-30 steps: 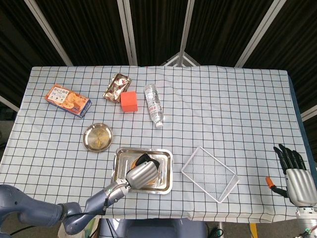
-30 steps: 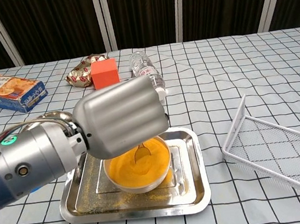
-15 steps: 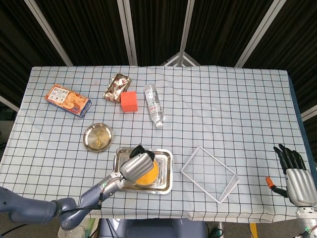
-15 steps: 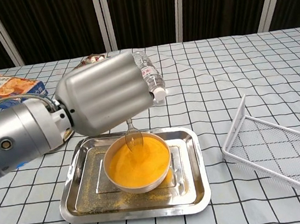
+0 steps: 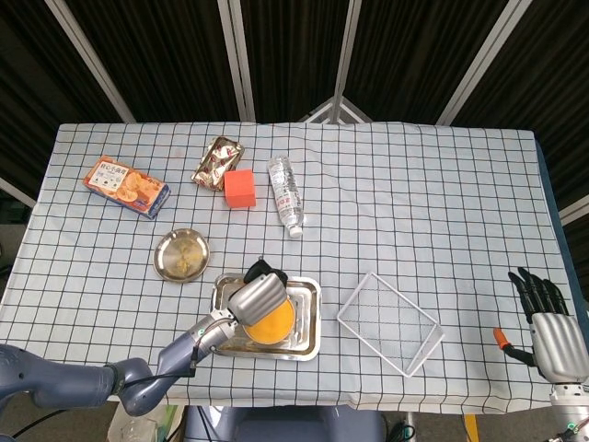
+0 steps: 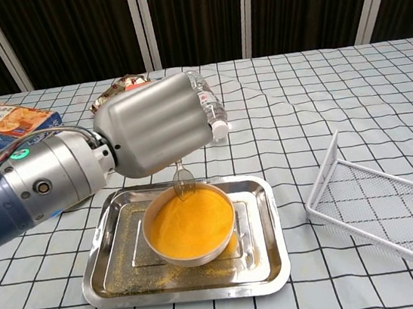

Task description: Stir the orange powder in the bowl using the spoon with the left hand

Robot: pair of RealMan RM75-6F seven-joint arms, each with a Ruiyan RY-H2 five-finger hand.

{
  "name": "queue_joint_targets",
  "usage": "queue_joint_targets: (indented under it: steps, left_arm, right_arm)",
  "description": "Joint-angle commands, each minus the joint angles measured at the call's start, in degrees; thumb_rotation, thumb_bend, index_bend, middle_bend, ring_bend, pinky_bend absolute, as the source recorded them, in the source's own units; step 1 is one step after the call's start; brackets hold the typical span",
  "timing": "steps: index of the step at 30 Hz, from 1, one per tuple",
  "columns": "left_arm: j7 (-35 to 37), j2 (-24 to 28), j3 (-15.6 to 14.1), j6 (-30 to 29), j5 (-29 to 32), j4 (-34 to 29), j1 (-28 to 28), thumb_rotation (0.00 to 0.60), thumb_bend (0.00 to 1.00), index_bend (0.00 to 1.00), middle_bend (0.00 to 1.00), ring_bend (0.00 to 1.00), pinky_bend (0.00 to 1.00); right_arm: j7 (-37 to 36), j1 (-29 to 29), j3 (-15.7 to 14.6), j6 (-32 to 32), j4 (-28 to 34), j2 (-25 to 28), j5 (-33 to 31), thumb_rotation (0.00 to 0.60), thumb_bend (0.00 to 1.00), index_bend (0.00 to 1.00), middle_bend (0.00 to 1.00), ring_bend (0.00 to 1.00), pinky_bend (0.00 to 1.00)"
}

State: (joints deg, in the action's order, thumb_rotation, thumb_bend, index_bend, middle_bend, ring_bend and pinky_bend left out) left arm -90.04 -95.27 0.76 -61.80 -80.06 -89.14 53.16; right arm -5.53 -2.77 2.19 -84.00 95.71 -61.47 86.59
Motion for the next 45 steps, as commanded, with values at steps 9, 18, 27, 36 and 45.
queue_joint_targets:
  steps: [9,18,27,36,45]
  left_arm:
    - [0.6,-0.7,-1.5,2.2,-4.5,1.4,1.0,0.6,0.81,0.83,1.0,0.93,0.96]
    - [3.6,-1.3,-2.4,1.4,-7.8,0.5,0.0,0.6,0.81,0.83,1.0,0.92,0.96]
    - [5.5,0.6,-3.7,0.0,-12.2,-1.5,-1.6,0.6,0.81,0.83,1.0,0.93,0.96]
    - [6.8,3.0,-3.4,-0.8,-13.4,-2.4,-3.7,0.6,0.81,0.83,1.0,0.92,0.96]
    - [7.9,4.6,-2.0,-1.8,-13.5,-4.4,-5.8,0.6,0.81,0.83,1.0,0.92,0.96]
  right_arm:
    - [-0.4,0.0,-0.1,0.2,0.2,0.1,0.0,0.6,0.36,0.0,0.0,0.0,0.0]
    - [-0.2,-0.1,0.0,0.5,0.4,0.2,-0.4,0.6,0.36,0.0,0.0,0.0,0.0]
    - [0.0,0.0,0.0,0.6,0.6,0.2,-0.8,0.6,0.36,0.0,0.0,0.0,0.0]
    - [0.1,0.0,0.0,0.7,0.8,0.2,-1.0,0.6,0.36,0.0,0.0,0.0,0.0]
    - [0.1,0.0,0.0,0.8,0.9,0.2,-1.0,0.6,0.36,0.0,0.0,0.0,0.0]
